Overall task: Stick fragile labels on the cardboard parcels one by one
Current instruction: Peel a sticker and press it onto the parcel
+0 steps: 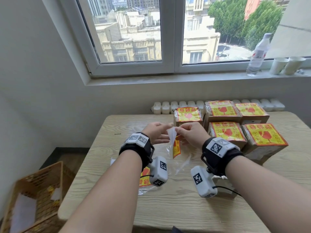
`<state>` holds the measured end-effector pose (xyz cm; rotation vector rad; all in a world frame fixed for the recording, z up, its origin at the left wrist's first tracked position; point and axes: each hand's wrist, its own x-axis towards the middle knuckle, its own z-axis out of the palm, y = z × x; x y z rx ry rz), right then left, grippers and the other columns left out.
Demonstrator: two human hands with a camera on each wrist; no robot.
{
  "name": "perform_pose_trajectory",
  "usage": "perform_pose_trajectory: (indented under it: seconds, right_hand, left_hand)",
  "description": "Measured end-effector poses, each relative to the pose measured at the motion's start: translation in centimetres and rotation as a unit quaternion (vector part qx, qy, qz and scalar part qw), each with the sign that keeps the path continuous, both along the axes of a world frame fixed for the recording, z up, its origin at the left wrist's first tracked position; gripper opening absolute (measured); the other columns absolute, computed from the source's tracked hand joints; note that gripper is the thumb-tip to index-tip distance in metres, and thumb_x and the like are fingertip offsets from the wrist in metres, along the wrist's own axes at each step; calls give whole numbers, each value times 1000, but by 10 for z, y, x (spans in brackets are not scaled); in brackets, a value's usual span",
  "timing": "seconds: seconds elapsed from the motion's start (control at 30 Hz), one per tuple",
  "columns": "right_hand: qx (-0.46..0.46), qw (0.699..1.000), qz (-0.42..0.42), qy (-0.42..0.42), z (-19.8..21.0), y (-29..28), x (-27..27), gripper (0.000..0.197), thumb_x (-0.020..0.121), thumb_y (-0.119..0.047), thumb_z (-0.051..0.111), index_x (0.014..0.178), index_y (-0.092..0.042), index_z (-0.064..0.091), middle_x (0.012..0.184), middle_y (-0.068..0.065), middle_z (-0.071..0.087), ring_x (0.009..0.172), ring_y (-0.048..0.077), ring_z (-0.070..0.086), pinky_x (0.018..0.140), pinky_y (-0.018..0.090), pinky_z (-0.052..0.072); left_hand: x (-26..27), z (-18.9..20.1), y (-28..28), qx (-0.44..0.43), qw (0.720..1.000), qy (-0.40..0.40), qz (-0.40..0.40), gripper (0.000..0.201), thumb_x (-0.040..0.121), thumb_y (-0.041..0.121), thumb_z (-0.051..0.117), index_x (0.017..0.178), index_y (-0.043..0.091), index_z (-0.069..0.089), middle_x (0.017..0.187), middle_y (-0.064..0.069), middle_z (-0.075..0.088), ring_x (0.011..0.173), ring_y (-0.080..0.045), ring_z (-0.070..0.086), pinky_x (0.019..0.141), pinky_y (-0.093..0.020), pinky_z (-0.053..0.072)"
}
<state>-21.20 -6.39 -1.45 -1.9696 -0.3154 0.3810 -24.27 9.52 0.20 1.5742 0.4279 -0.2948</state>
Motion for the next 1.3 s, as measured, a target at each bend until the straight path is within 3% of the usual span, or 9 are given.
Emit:
perform_pose_trajectory:
  seconds: [0.17, 0.3, 0.4, 0.47, 0.57, 0.83, 1.03, 1.13, 1.3]
  right_hand:
    - [42, 999, -16, 16, -1, 4, 2, 20, 96, -25, 56, 86, -12, 69, 85, 5, 73, 83, 18, 72, 71, 32, 59]
    - [102, 992, -44, 57, 2, 7, -1, 29, 96, -33, 54, 81, -13, 67, 79, 4, 71, 75, 18, 70, 67, 31, 60]
    - [93, 993, -30, 64, -1, 11, -1, 38, 87, -46, 61, 91, -8, 69, 87, 6, 73, 82, 18, 71, 71, 34, 61]
    - [53, 998, -13, 45, -5, 14, 0, 35, 80, -41, 73, 96, -10, 68, 92, 6, 72, 87, 18, 70, 72, 32, 60]
    - [7, 1000, -28, 10, -11, 22, 5, 16, 78, -24, 79, 85, -15, 68, 87, 5, 71, 82, 19, 69, 69, 30, 59]
    - [-26, 995, -100, 0, -24, 40, 24, 9, 87, -20, 69, 78, -19, 68, 83, 4, 71, 76, 18, 70, 68, 32, 60]
    - [-45, 980, -194, 19, -41, 54, 43, 17, 86, -18, 63, 70, -23, 67, 74, 3, 69, 76, 26, 70, 76, 43, 60]
    - [-50, 976, -210, 29, -47, 62, 52, 20, 86, -17, 63, 69, -25, 65, 74, 2, 67, 78, 27, 69, 78, 46, 59]
    - [-63, 974, -213, 32, -56, 74, 62, 22, 86, -17, 63, 66, -24, 66, 69, 1, 67, 74, 26, 68, 78, 47, 59]
  left_hand:
    - [-2, -2, 2, 10, 999, -21, -24, 15, 88, 9, 66, 80, 6, 53, 82, -11, 67, 64, -12, 70, 55, -18, 56]
    - [0, -6, 10, -14, 999, -34, 0, 10, 88, 5, 65, 82, 4, 57, 83, -13, 69, 63, -13, 71, 62, -20, 59]
    - [2, -8, 17, -24, 999, -37, 18, 11, 87, 5, 66, 80, 4, 57, 82, -14, 69, 64, -14, 72, 62, -21, 59]
    - [3, -9, 21, -28, 999, -37, 11, 13, 86, 5, 68, 79, 5, 57, 81, -14, 70, 65, -15, 72, 62, -21, 59]
    - [6, -14, 28, -22, 999, -36, 7, 8, 87, 4, 66, 84, 4, 59, 83, -15, 70, 64, -15, 72, 64, -23, 60]
    - [22, -47, 82, 135, 984, 42, 108, 18, 87, 8, 63, 72, 10, 54, 76, -9, 64, 65, -19, 63, 63, -31, 53]
    - [38, -88, 141, 178, 954, 123, 206, 8, 68, -5, 63, 63, 1, 61, 65, -18, 67, 83, -33, 71, 82, -49, 58]
    - [51, -110, 159, 166, 953, 153, 203, 10, 70, -7, 62, 62, -2, 62, 50, -21, 64, 83, -35, 72, 82, -51, 57]
    - [80, -143, 168, 178, 956, 178, 152, 11, 59, -2, 62, 69, 1, 64, 60, -15, 70, 82, -30, 73, 83, -49, 57]
